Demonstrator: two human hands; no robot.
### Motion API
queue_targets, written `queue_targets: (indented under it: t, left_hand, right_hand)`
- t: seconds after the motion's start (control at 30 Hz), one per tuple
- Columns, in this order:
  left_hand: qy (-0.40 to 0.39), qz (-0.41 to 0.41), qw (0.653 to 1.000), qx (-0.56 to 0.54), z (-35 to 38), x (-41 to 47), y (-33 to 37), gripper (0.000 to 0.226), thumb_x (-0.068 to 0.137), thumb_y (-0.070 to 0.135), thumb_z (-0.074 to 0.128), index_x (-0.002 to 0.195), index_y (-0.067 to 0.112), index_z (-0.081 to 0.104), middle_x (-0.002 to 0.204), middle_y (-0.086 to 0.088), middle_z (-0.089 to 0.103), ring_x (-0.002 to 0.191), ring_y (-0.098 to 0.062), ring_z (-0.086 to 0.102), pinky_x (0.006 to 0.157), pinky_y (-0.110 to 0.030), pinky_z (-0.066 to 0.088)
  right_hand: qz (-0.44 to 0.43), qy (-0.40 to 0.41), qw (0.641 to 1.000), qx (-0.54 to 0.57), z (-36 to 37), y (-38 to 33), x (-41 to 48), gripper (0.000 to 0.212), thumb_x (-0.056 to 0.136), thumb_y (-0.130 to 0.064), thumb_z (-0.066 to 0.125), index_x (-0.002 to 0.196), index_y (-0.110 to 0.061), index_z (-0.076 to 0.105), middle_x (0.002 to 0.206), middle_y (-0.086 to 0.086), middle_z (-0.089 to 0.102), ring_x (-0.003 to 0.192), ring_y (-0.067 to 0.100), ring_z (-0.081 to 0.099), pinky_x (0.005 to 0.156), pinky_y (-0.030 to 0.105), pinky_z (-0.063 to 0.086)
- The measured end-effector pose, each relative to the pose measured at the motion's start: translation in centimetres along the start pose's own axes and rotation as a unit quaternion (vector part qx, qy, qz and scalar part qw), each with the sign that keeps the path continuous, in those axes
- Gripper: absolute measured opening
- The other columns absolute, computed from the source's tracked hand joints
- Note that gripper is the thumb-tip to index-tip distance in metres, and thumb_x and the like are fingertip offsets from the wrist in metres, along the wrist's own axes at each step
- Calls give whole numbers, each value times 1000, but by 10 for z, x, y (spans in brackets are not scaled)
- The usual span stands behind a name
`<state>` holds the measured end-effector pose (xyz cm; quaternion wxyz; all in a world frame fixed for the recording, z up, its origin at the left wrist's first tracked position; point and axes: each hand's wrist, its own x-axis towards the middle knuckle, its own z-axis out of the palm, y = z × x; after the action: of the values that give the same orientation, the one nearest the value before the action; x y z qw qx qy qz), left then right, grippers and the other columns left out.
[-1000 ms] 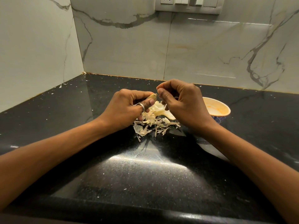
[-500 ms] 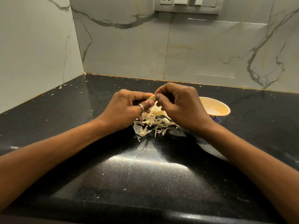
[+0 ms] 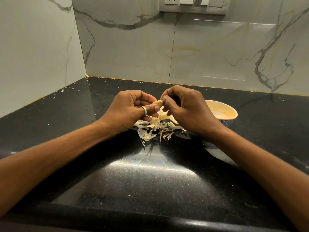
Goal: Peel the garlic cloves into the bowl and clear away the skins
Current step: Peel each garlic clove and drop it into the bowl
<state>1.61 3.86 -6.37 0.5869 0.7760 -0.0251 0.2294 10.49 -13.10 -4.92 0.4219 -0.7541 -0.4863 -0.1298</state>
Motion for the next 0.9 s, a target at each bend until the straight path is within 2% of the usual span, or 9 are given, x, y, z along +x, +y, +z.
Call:
queue_targets:
  t: [0.23,0.33,0.67,0.8,0.9]
  left_hand:
    - [9,5,1000,18,-1,-2,2,26,82,8,77,104,-2,68,89,-12,77,80,-21,77,64,-23,61]
    - [15,6,1000,24,0,-3,3,26,82,7,77,104,-3,68,90,-14,76,80,-20,77,63,-21,59]
    - [24,8,999,36,0,-4,6,21,79,12,78,97,3,71,86,-11,77,79,-19,76,65,-23,60]
    - [25,-23,999,-28,2,-5,10,22,80,9,77,99,2,71,88,-11,77,82,-16,76,66,-19,58]
    - [15,-50,995,-84,2,-5,11,24,80,11,75,102,3,70,90,-12,77,85,-17,75,66,-16,57]
  right_hand:
    - [14,4,999,29,-4,-1,0,10,98,-11,64,99,-9,73,83,-1,75,76,10,74,76,39,62]
    - [7,13,1000,23,-4,-1,0,8,97,-10,67,98,-9,74,83,-2,75,74,6,74,74,33,62]
    - [-7,23,999,-30,-1,-3,-1,9,94,-13,66,88,-10,71,74,0,73,66,14,71,65,37,59]
    - [62,3,996,60,-3,-3,2,12,98,-11,63,90,-3,69,77,6,74,67,12,74,66,32,63]
    - [97,-6,988,123,-6,-6,3,15,100,-8,59,94,3,69,80,13,74,69,17,74,63,24,58]
